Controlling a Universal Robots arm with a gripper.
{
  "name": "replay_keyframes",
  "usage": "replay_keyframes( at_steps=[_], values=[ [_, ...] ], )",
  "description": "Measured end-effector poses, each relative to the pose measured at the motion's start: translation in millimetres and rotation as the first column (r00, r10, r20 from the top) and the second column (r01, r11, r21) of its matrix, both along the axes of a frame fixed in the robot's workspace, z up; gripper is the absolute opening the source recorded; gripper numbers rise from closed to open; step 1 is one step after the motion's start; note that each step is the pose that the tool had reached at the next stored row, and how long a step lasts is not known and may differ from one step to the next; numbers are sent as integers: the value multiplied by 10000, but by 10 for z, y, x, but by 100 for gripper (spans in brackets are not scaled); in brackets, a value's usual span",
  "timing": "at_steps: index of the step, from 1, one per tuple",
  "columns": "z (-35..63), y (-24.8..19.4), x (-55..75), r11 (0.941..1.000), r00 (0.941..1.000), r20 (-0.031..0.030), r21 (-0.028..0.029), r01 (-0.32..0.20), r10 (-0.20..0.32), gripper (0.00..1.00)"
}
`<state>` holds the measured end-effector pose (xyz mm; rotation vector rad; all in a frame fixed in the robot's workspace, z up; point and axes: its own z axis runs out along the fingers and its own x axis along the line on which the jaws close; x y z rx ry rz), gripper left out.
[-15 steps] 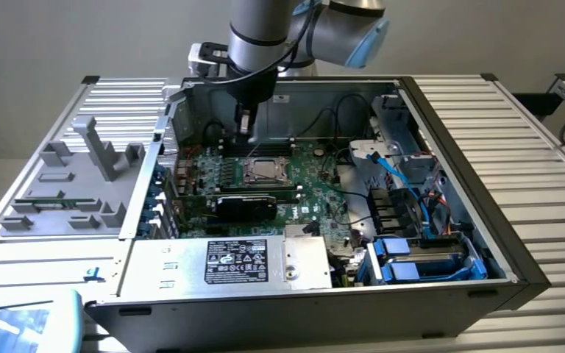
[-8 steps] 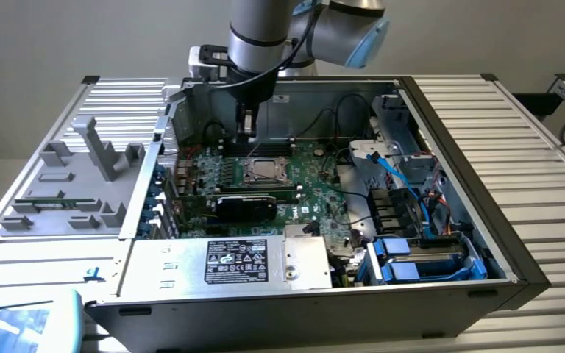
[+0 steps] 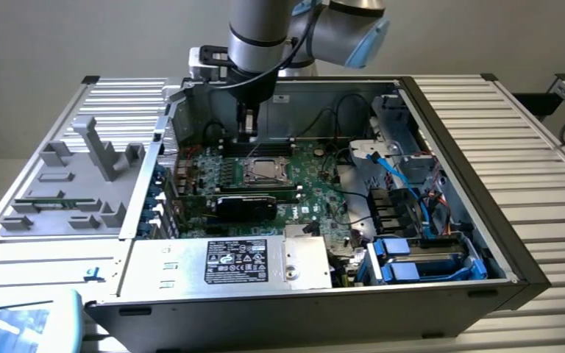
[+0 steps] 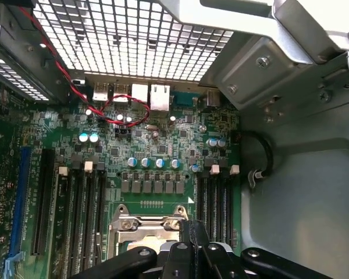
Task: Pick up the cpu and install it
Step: 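Install the first cpu locking lever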
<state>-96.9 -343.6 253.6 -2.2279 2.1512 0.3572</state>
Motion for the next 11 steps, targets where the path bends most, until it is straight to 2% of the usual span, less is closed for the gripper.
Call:
replay_keyframes(
  at_steps=[4, 7, 8, 11],
  values=[
    [0, 0, 0, 9990, 9991, 3, 176, -415, 415, 12],
    [0, 0, 5, 9972, 9979, 23, 375, -646, 645, 12],
    [0, 0, 6, 9969, 9978, 58, 410, -666, 664, 12],
    [-9, 5, 8, 9969, 9976, 206, 413, -675, 667, 12]
  ],
)
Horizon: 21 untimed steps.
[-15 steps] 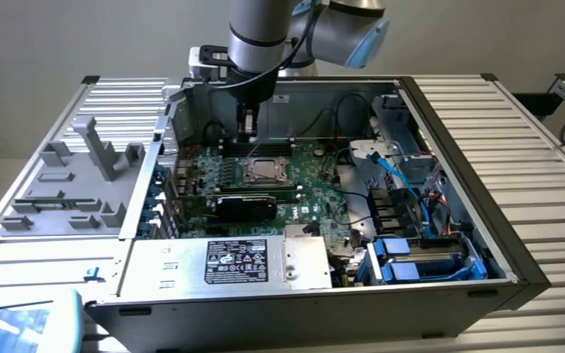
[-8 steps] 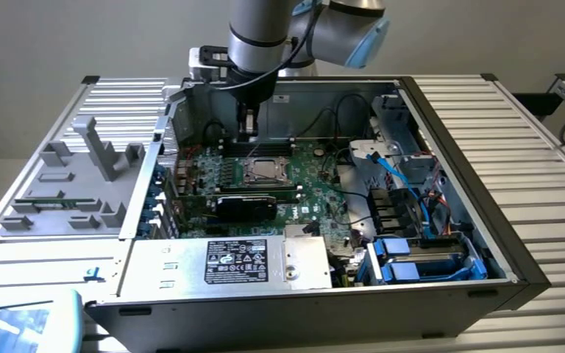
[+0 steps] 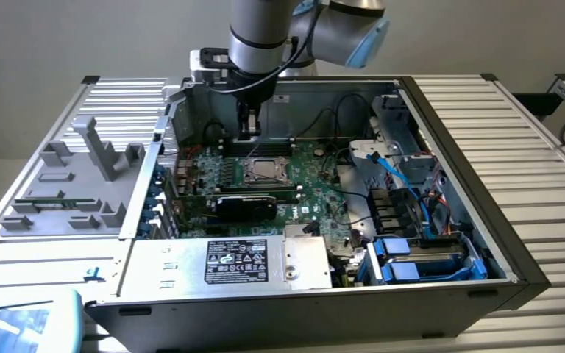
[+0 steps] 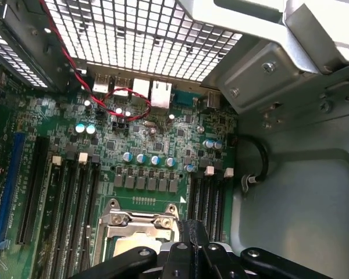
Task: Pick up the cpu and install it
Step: 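Install the first cpu locking lever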
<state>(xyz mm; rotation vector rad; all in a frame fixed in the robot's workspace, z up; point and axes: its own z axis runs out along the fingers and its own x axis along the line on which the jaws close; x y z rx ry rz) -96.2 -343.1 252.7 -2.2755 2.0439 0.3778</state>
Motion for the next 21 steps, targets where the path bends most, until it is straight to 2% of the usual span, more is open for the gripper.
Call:
replay_keyframes(
  at_steps=[1, 3, 8, 11, 15, 19, 21],
  values=[
    [-1, 6, 0, 10000, 10000, 47, -1, 1, -1, 12],
    [0, 29, -1, 10000, 9999, 100, -2, 4, -4, 12],
    [-1, 73, 0, 10000, 9999, 141, -29, 28, -27, 12],
    [-3, 91, -1, 10000, 9998, 191, -69, 41, -40, 12],
    [-3, 111, -1, 9999, 9997, 234, -151, 49, -46, 12],
    [-14, 116, -2, 9999, 9994, 342, -160, 51, -46, 12],
    [-26, 117, -2, 9999, 9990, 443, -159, 54, -47, 12]
  ],
)
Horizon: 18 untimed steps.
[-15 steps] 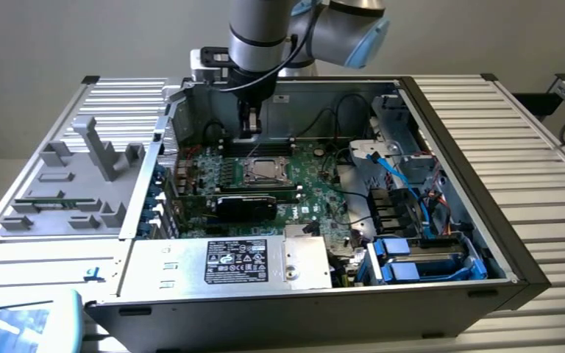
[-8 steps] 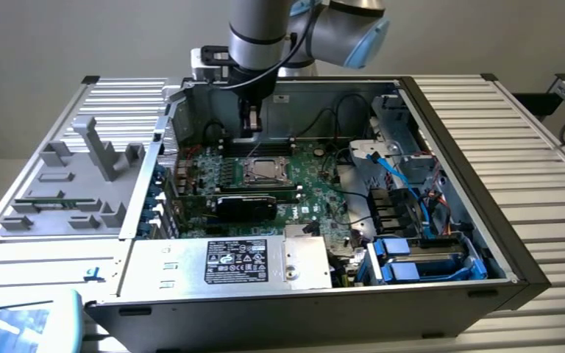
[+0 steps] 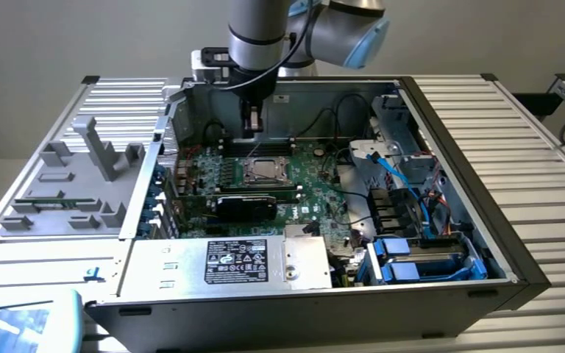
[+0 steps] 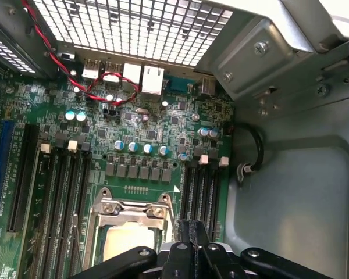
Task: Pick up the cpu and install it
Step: 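Install the first cpu locking lever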
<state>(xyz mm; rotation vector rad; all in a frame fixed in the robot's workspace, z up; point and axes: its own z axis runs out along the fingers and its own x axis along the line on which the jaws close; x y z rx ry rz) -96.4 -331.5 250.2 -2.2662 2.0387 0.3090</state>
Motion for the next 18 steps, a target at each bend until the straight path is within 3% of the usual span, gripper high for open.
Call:
replay_keyframes(
  at_steps=[2, 7, 10, 15, 18],
  values=[
    [-15, -2, 0, 10000, 10000, 38, -12, 3, -3, 12],
    [-31, -3, -3, 10000, 10000, 65, -3, 8, -8, 12],
    [-36, -4, -4, 10000, 10000, 68, 67, 9, -9, 12],
    [-48, -33, 0, 9999, 9999, 88, 112, 49, -50, 12],
    [-46, -72, 0, 9999, 9999, 82, 102, 73, -73, 12]
  ],
)
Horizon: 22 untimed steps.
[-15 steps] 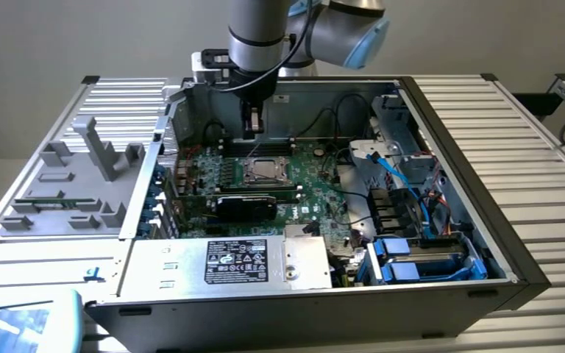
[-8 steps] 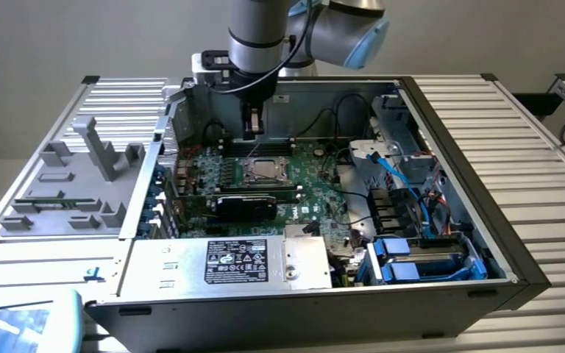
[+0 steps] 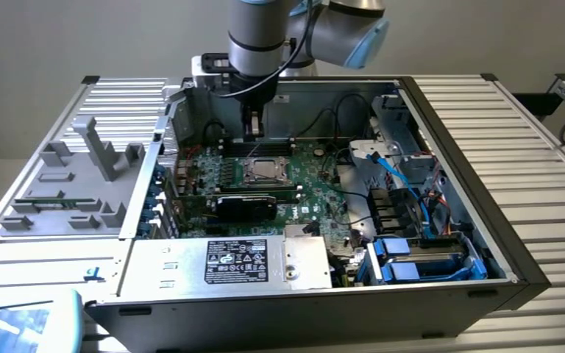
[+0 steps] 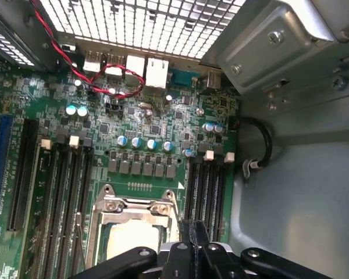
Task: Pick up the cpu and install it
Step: 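Install the first cpu locking lever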
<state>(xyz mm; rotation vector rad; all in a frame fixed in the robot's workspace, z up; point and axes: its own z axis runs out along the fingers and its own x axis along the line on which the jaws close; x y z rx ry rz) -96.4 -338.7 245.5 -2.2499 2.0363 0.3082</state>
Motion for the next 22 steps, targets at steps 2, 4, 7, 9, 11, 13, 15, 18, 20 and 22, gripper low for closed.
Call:
replay_keyframes(
  at_steps=[2, 4, 7, 9, 11, 13, 15, 18, 20, 22],
  values=[
    [0, -30, 0, 10000, 10000, -1, -1, 8, -8, 12],
    [1, -60, 0, 10000, 10000, -2, -3, 1, -1, 12],
    [0, -65, -1, 9991, 9991, -1, -2, -435, 435, 12],
    [0, -65, -1, 9968, 9968, 0, -1, -794, 794, 12],
    [0, -65, -1, 9933, 9933, 0, -1, -1152, 1152, 12],
    [0, -65, -1, 9885, 9885, 0, -1, -1509, 1509, 12],
    [0, -65, -1, 9821, 9821, 0, -1, -1885, 1885, 12],
    [0, -65, -1, 9706, 9706, 0, 0, -2405, 2405, 12],
    [0, -65, -1, 9609, 9609, 0, -1, -2770, 2770, 12],
    [0, -65, -1, 9506, 9506, 0, -1, -3103, 3103, 12]
  ],
)
